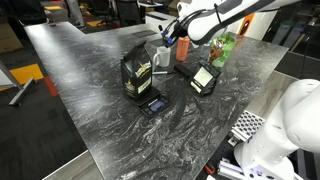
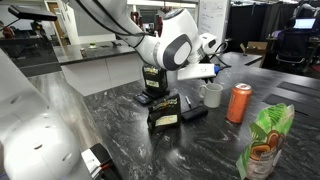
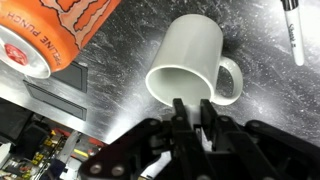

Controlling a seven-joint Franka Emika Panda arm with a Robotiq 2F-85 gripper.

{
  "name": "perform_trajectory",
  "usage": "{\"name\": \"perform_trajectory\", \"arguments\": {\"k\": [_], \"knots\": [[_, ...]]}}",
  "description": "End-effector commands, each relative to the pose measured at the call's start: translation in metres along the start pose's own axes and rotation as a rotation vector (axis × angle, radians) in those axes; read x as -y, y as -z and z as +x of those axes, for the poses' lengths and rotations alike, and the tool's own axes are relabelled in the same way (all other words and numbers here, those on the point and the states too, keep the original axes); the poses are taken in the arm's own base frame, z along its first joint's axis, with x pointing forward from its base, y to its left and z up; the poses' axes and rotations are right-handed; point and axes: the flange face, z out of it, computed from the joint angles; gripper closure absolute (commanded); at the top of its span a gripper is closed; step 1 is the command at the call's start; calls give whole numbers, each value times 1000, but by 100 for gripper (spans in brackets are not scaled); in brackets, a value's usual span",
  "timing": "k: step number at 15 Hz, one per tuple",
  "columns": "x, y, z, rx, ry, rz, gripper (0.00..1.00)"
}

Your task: Put the thick black marker in the mug.

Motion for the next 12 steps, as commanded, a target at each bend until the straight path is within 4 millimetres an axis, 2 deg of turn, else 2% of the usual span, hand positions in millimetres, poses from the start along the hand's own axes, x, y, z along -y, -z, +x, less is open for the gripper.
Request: {"name": "perform_trajectory", "arguments": {"k": [1,7,11,12], "knots": [[-6,-9,3,-17,33,12,95],[-12,-15,7,-22,47,38,95],[-20,-21,-5,-18,36,55,95],[-21,-22,-8,-15,35,61,56]]}}
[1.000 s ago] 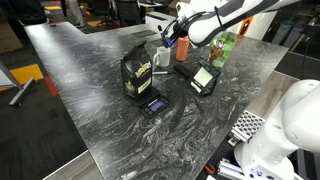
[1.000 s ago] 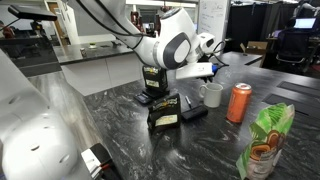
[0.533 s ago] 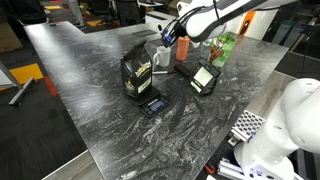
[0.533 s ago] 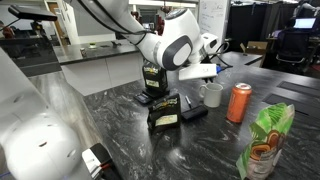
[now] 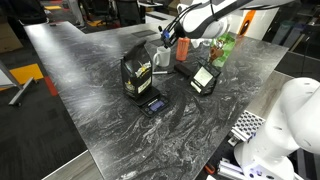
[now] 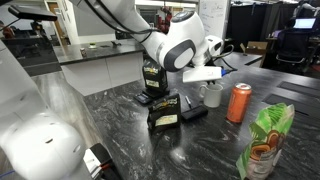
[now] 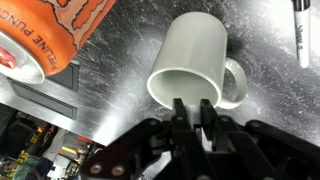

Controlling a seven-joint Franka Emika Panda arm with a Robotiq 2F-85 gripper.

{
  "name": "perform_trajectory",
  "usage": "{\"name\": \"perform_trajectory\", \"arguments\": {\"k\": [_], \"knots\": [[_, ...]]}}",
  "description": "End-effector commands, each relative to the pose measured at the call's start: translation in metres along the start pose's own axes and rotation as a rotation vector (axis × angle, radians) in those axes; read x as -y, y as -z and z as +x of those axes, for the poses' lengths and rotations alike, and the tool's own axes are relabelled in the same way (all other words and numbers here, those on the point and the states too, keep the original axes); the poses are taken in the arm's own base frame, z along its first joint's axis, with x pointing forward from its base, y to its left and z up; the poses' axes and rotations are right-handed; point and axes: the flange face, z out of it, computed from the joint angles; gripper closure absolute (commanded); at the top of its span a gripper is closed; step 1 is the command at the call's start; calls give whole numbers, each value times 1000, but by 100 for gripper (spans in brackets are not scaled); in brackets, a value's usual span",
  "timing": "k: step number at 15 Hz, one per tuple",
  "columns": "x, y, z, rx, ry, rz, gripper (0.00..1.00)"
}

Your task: Put the thick black marker in the mug.

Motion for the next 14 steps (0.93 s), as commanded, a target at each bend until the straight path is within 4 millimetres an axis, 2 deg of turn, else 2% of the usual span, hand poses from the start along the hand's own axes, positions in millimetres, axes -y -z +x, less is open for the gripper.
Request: {"name": "perform_trajectory", "arguments": {"k": [1,8,9,11,14], "knots": [[-8,-8,-5,3,15,12,56],[-17,-10,-11,13,84,4,5],[-17,-10,-10,43,117,6,1],[-13,-5,-6,142,214,41,0],[10,26,6,242,338,136,0]]}}
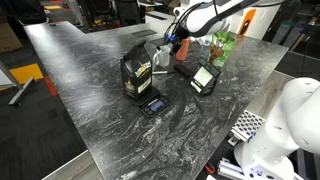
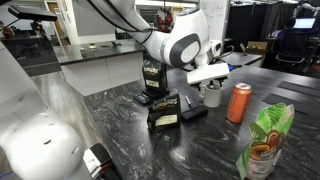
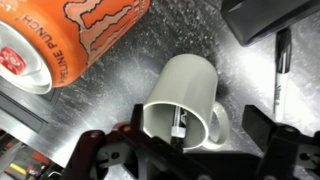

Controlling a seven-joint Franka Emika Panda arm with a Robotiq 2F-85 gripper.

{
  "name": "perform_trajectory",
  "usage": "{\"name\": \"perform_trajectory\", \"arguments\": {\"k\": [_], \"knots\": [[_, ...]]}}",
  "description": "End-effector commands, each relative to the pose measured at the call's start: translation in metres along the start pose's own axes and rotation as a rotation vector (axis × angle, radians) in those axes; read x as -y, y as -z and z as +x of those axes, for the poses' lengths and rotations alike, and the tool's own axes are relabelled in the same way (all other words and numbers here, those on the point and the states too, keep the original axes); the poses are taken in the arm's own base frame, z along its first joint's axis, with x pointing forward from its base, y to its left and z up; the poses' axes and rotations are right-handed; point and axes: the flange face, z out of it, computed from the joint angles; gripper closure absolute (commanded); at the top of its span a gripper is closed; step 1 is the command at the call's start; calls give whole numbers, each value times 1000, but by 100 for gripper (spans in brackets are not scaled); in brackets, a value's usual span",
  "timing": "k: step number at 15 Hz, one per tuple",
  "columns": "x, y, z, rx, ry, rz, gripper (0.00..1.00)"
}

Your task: Put the thick black marker in the mug.

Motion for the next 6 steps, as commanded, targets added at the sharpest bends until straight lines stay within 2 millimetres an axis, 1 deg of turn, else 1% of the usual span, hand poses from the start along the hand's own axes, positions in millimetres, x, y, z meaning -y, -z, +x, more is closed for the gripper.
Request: {"name": "perform_trajectory", "arguments": {"k": [1,2,4,6], "knots": [[24,41,24,87,142,100,0],[35,50,44,104,175,137,0],[53,73,64,150,235,206,0],[67,94,82,209,289,270,0]]}}
